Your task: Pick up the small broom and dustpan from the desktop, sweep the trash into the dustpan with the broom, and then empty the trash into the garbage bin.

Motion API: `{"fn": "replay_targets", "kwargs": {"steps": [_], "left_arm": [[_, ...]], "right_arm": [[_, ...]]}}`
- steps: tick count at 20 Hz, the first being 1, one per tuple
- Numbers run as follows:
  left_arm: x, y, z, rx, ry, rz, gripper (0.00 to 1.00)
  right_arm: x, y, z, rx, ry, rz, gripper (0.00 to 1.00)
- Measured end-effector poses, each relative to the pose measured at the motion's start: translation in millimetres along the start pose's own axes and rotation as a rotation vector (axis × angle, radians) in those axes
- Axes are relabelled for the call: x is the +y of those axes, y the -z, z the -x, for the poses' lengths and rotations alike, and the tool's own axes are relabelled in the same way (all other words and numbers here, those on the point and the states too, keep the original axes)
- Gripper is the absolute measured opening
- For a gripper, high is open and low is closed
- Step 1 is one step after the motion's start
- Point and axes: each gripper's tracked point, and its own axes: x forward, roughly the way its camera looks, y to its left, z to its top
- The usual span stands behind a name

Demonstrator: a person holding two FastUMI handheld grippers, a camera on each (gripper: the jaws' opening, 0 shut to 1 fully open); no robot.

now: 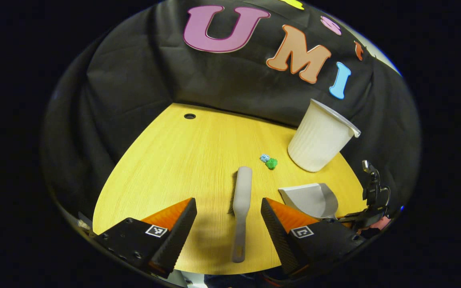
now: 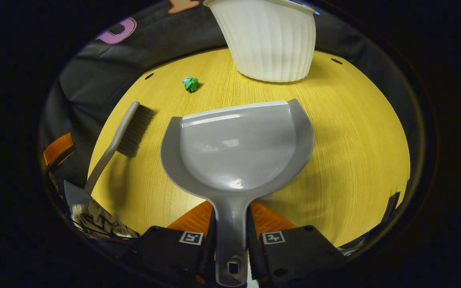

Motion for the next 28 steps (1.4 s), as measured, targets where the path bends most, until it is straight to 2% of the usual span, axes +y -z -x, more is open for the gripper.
{"fn": "replay_targets", "kwargs": {"steps": [5, 6, 12, 18, 20, 21, 22, 23, 24, 28], "left_arm": [[-11, 31, -17, 0.155, 0.017, -0.069, 0.95], [-14, 37, -20, 0.191, 0.023, -0.072, 0.95], [-22, 75, -38, 0.363, 0.035, -0.035, 0.93], [-19, 101, -49, 0.512, 0.024, -0.030, 0.81], [-18, 101, -50, 0.523, 0.025, -0.030, 0.74], [-18, 101, -52, 0.527, 0.019, -0.034, 0.66], [-19, 102, -55, 0.530, 0.013, -0.039, 0.53], [-19, 103, -56, 0.537, 0.007, -0.042, 0.36], [-21, 103, -56, 0.550, 0.015, -0.043, 0.24], [-16, 101, -55, 0.579, 0.006, -0.083, 0.21]], "right_arm": [[0, -1, 0, -0.005, -0.002, 0.003, 0.39], [-1, 0, 0, -0.005, -0.003, 0.004, 0.36], [-1, 0, 0, -0.007, -0.009, 0.011, 0.39], [-2, -1, 0, -0.009, -0.014, 0.016, 0.39], [-2, 0, 0, -0.008, -0.015, 0.016, 0.39], [-1, -1, 0, -0.008, -0.016, 0.016, 0.39], [-2, 0, 0, -0.008, -0.016, 0.017, 0.39], [-2, 0, -1, -0.007, -0.015, 0.017, 0.39], [-2, 0, -1, -0.006, -0.015, 0.016, 0.39], [-1, 0, 0, -0.002, -0.016, 0.017, 0.39]]}}
